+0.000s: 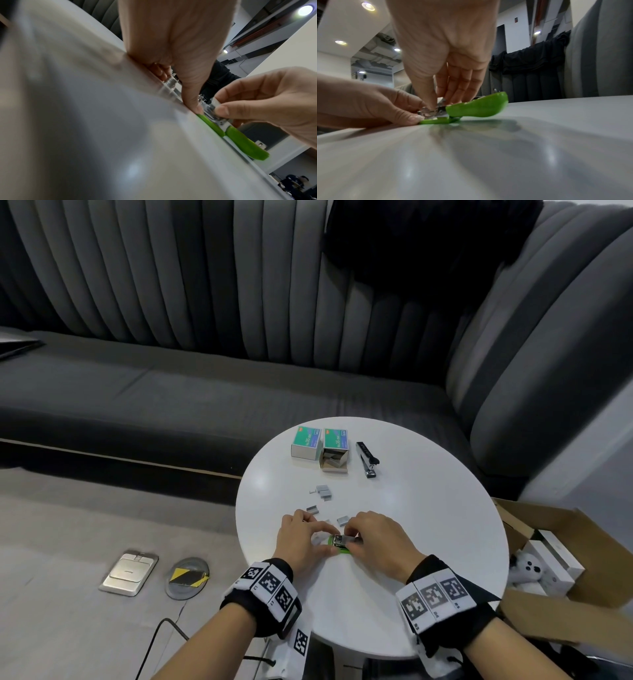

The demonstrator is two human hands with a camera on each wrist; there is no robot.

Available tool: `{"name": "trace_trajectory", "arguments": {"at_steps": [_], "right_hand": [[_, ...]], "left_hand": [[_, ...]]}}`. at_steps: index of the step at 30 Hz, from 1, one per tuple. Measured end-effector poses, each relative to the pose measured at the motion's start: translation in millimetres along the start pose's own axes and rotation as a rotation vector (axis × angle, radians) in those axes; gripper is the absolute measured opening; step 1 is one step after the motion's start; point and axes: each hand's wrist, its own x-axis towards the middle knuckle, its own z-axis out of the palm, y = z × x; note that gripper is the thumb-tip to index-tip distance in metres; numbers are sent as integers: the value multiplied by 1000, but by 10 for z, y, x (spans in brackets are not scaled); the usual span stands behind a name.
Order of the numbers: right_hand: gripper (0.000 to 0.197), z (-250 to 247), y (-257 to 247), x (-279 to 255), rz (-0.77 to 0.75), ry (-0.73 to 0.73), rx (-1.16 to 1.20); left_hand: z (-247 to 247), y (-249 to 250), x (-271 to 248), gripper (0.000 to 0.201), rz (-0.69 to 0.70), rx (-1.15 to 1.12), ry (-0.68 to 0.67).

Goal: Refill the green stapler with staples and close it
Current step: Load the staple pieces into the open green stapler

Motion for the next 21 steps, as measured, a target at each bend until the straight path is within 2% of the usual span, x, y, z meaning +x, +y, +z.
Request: {"name": "trace_trajectory", "arguments": {"at_steps": [5, 10, 21], "right_hand": [[20, -48, 76, -11, 65, 53, 85], [26, -14, 39, -15, -21, -1, 3], [23, -26, -4, 41, 31, -41, 28]], "left_hand": [[0, -2, -1, 32, -4, 5, -3], [-1, 11, -12, 32, -7, -2, 12], [-17, 33, -35, 32, -18, -15, -1]]}}
